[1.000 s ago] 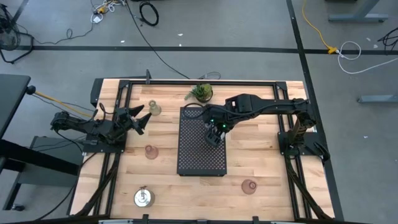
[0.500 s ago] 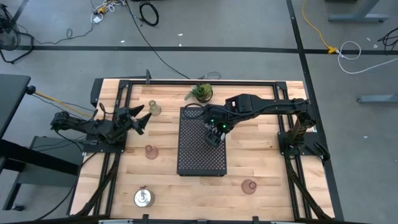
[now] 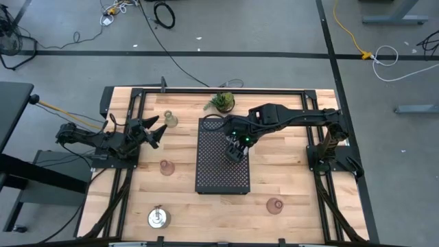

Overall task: Pick & Place candle stick holders
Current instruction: Put the right scented candle can on the shelf aligned with the other scented candle can

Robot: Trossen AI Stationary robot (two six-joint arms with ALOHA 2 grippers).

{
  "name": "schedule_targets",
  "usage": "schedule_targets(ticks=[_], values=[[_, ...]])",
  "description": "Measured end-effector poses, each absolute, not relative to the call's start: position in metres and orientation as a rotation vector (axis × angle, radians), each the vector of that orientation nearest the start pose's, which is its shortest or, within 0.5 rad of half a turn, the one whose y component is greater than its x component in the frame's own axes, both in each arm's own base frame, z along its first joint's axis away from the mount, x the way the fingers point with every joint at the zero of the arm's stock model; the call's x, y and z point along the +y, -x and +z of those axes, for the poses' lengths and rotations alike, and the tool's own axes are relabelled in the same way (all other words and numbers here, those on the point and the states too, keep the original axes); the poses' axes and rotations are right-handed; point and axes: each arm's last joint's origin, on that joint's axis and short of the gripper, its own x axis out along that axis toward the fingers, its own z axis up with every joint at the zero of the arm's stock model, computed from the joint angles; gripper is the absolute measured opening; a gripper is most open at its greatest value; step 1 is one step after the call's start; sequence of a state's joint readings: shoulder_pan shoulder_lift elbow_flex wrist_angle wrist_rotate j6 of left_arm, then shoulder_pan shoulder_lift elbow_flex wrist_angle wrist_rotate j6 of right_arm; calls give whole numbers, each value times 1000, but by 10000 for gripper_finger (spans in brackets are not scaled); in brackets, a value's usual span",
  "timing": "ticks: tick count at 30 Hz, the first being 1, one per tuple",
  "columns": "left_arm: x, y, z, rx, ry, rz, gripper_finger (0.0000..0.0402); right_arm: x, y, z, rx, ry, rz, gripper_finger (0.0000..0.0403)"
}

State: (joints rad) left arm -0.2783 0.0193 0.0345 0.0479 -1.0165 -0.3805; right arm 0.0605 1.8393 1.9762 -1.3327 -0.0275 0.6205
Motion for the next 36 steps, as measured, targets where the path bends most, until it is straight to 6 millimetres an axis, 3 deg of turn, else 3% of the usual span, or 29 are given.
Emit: schedule_targets(ticks=[36], values=[[1, -87, 178, -191, 402, 720, 378, 22, -360, 361, 1160, -536, -324, 368]])
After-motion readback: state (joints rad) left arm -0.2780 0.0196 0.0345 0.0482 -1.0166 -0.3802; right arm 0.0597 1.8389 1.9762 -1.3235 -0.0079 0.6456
